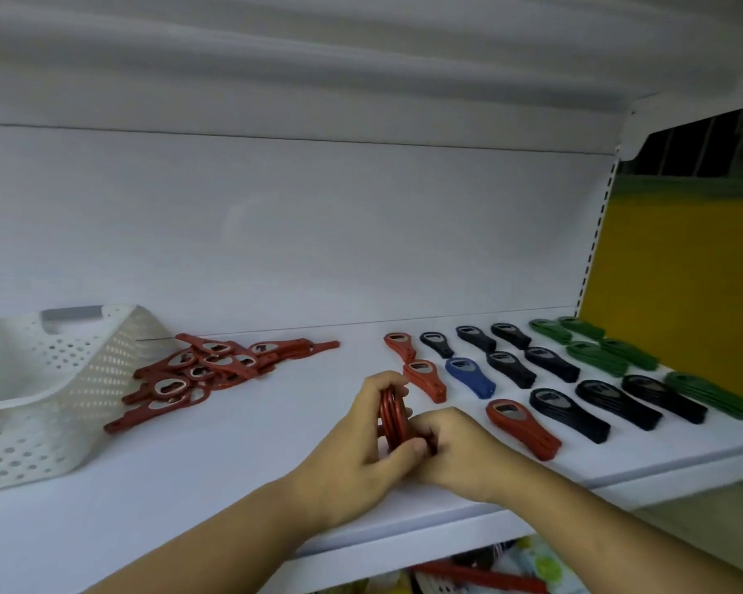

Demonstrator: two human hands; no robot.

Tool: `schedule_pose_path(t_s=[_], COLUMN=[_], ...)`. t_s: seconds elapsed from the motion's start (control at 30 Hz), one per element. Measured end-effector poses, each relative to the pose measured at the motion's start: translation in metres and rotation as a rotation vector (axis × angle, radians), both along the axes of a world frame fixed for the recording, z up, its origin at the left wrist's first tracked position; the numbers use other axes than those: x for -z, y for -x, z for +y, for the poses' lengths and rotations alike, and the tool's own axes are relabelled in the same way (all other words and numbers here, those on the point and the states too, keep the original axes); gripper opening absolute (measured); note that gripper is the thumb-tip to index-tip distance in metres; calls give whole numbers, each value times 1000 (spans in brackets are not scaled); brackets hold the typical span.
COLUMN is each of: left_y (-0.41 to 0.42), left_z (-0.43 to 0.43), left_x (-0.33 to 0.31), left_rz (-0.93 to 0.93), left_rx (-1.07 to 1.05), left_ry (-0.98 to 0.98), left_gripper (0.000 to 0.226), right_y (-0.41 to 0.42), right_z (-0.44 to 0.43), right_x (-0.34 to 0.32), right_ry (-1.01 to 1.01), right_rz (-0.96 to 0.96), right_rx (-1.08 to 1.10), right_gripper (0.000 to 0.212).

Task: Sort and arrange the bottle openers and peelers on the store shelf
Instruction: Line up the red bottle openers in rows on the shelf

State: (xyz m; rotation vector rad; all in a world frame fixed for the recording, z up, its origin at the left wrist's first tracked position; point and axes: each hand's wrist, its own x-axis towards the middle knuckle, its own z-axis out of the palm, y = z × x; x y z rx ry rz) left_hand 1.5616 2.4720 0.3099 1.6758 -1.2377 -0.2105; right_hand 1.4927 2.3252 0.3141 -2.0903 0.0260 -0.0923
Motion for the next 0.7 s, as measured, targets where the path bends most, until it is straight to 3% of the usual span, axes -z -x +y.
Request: schedule_pose_path(t_s=[0.07,0.3,0.37,0.53,0.63,0.7], left_y=[-6,-31,-35,-40,-42,-40], left_z=[3,4,-2,-8,-9,-10], left_x=[-1,-11,-10,1,5,5], left_rz=[-66,-64,-75,88,237,306], left_rx=[42,66,97,82,97,149], left_ry=[-71,-15,5,148,204,214], left_gripper=[54,70,64,52,48,44], right_y=[-1,-6,-6,-8,-13,-14], right_z=[-3,-3,-6,-12,-15,-16], right_x=[3,10,8,13,15,14], right_ry=[28,87,72,24,-5,-5], right_rz=[51,38,46,66,81,92], right_rx=[3,15,21,52,72,79], right_gripper=[15,9,25,25,59,60])
